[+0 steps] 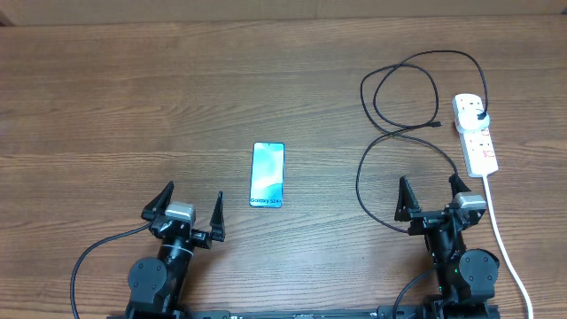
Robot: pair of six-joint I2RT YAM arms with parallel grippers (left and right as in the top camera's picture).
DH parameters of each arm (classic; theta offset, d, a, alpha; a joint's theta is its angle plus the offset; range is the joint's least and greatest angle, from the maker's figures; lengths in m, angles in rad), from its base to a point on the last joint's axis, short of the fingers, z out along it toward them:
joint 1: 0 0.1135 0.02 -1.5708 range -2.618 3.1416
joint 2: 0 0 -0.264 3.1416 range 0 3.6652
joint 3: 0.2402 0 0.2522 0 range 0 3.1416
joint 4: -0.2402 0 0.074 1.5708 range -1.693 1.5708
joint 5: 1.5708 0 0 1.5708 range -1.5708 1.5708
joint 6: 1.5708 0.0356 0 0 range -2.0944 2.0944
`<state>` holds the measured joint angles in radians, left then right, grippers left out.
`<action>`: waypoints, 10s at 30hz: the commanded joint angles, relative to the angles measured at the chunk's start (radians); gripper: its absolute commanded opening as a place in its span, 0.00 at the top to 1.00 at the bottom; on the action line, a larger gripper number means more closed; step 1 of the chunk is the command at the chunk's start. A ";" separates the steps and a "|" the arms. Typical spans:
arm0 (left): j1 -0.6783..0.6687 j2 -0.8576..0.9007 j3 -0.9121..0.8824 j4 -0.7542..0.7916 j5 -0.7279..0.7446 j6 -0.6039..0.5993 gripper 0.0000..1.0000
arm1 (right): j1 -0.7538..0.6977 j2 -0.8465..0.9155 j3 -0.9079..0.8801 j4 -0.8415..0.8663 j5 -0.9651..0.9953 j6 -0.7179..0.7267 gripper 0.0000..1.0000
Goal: Plug charger to phone and switch on socket
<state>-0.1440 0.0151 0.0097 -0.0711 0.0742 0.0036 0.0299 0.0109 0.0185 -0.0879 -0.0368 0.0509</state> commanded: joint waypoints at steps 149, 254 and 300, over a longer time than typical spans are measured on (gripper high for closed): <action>0.000 0.685 0.520 0.369 0.480 -0.349 0.00 | 0.005 -0.008 -0.011 0.007 0.001 -0.003 0.00; -0.359 1.954 1.326 -0.772 -0.109 -0.470 0.00 | 0.005 -0.008 -0.011 0.007 0.001 -0.003 0.00; -0.360 2.058 1.279 -0.733 0.049 -0.452 0.00 | 0.005 -0.008 -0.011 0.007 0.001 -0.003 0.00</action>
<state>-0.5068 2.0052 1.3163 -0.8558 0.0254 -0.4618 0.0299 0.0109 0.0185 -0.0868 -0.0368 0.0513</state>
